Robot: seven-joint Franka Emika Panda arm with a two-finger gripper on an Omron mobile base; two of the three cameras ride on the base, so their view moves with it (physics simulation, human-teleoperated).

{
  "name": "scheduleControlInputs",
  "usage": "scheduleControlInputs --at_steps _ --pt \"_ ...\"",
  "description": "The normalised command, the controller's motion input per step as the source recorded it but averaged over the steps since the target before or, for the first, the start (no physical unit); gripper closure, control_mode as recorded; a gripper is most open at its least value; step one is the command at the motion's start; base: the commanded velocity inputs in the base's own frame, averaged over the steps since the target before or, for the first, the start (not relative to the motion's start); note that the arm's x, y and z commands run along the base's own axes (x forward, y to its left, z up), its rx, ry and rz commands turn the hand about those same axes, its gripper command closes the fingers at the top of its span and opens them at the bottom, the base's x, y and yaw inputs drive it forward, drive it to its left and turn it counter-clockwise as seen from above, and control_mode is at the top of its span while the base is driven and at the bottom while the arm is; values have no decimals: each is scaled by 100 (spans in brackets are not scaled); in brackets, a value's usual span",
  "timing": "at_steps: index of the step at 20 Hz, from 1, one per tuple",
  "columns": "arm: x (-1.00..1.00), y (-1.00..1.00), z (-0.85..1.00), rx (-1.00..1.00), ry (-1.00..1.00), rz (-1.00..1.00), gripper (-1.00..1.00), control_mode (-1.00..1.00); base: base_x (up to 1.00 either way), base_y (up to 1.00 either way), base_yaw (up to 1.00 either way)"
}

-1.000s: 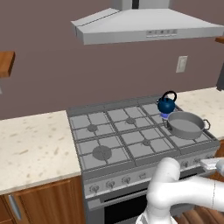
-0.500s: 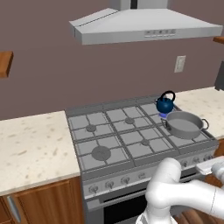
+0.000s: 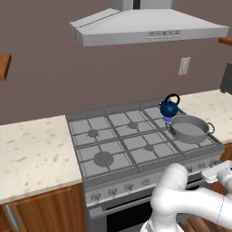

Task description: Pick the kettle from the cabinet and place it on a stove burner. Then pick the pot from the counter and place it on another stove burner. Finally, turn both burners on.

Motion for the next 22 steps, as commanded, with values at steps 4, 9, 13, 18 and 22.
scheduleControlInputs --at_steps 4,9,13,18,22 --pt "0 -58 0 -1 -52 79 100 -100 0 0 0" --pt "0 -62 0 0 -52 79 100 -100 0 0 0" --pt "0 -64 0 0 -54 78 100 -100 0 0 0" --pt "0 -63 0 0 -56 79 100 -100 0 0 0" --pt "0 -63 0 0 -58 79 100 -100 0 0 0"
